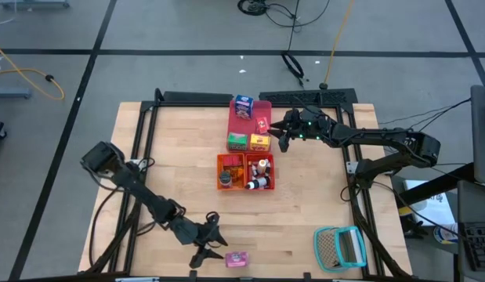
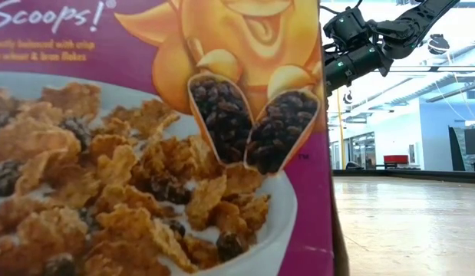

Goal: Pick & Place Kitchen Items
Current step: Put the pink raisin bran box into the pink bin

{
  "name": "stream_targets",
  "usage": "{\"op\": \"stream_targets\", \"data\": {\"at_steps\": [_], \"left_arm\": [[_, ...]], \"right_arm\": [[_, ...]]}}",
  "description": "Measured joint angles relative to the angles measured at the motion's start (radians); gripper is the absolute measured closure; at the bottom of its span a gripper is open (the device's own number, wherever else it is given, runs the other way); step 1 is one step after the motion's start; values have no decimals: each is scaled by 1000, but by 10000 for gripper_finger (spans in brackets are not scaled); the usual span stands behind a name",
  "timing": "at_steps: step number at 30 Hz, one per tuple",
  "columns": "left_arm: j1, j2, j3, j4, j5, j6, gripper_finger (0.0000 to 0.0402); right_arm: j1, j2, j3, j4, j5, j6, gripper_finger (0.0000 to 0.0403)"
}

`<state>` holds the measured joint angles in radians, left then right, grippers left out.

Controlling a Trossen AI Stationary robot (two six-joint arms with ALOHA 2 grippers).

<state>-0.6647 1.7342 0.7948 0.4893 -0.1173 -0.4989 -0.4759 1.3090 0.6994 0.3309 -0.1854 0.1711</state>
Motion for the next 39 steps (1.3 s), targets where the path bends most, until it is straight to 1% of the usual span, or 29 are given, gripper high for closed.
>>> {"op": "stream_targets", "data": {"at_steps": [2,8,11,15,20,23,31,39], "left_arm": [[0,15,0,37,-15,0,182],[0,61,0,183,-7,38,188],[0,78,1,193,13,20,190],[0,81,1,194,12,7,190],[0,81,1,222,4,46,190],[4,81,1,220,3,49,190],[4,81,1,220,-36,59,190],[4,81,1,242,-40,74,190]], "right_arm": [[0,0,0,0,0,0,271],[0,0,0,-2,0,0,271],[0,0,0,-5,0,0,271],[0,0,0,-6,0,0,271],[0,0,0,-7,0,0,271],[0,0,0,-7,0,0,271],[0,0,0,-8,0,0,271],[0,0,0,-12,0,0,271]]}}
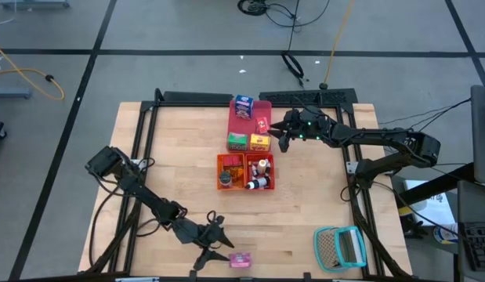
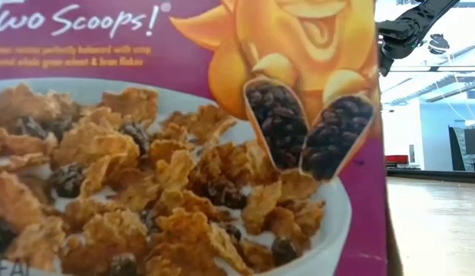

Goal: Pick & Place Kitchen Items
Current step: Put the pink raisin bran box into the pink bin

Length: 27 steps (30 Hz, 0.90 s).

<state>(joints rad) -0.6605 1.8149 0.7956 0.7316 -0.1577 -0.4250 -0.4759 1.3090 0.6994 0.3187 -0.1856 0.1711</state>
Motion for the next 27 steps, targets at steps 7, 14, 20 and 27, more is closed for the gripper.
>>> {"op": "stream_targets", "data": {"at_steps": [7,14,20,27], "left_arm": [[2,0,20,4,17,22,190],[1,-1,64,-132,12,0,190],[14,51,62,-66,0,27,190],[17,78,63,-20,29,27,190]], "right_arm": [[0,0,0,-16,0,0,271],[0,0,0,-17,0,0,271],[0,0,0,-17,0,0,271],[0,0,0,-18,-1,0,271]]}}
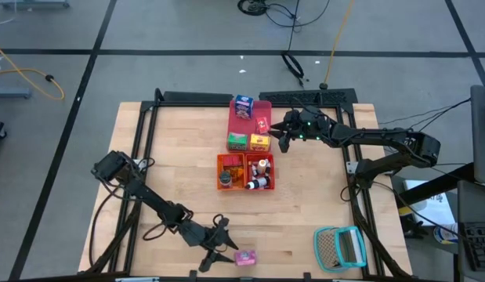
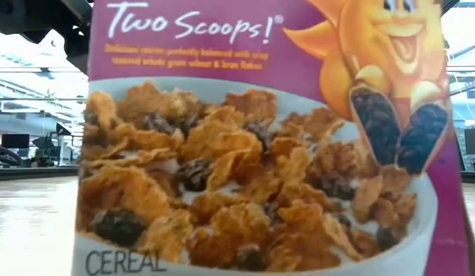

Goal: Pick & Place Kitchen Items
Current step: Put the pink raisin bran box into the pink bin

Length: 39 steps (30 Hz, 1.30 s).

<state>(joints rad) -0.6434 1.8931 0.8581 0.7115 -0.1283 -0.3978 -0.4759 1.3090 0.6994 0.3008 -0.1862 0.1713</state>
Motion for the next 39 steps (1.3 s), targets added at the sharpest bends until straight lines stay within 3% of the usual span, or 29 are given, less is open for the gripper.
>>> {"op": "stream_targets", "data": {"at_steps": [19,23,30,34,39], "left_arm": [[28,0,0,58,-4,79,198],[49,0,0,52,5,82,249],[79,0,0,52,5,117,389],[96,0,0,51,-3,80,369],[96,0,0,18,-3,82,326]], "right_arm": [[0,0,0,-14,-1,7,271],[0,0,0,-14,-2,7,271],[0,0,0,-15,-2,7,271],[8,0,0,-18,-5,32,271],[84,0,0,18,-108,-10,271]]}}
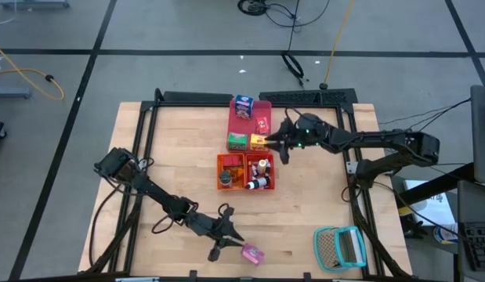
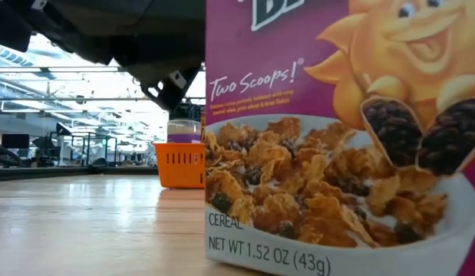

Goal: Pick & Place Kitchen Items
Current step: Put the pink raisin bran box into the pink bin

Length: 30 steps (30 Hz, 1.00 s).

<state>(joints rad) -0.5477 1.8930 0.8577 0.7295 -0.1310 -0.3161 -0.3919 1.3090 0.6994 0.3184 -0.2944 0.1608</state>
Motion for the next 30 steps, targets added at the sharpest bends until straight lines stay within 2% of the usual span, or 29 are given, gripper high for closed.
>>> {"op": "stream_targets", "data": {"at_steps": [8,16,21,24,30], "left_arm": [[0,-4,-1,-23,-1,-5,277],[0,-4,-1,-23,-1,-7,261],[0,-4,-1,-22,-10,-6,260],[0,-4,-1,-22,-16,-6,261],[0,-4,-1,-22,-36,-6,261]], "right_arm": [[168,-51,0,7,2,-26,271],[421,-64,0,6,21,-8,271],[605,-64,0,7,121,-5,271],[703,-64,0,6,225,11,271],[839,-56,0,11,399,78,271]]}}
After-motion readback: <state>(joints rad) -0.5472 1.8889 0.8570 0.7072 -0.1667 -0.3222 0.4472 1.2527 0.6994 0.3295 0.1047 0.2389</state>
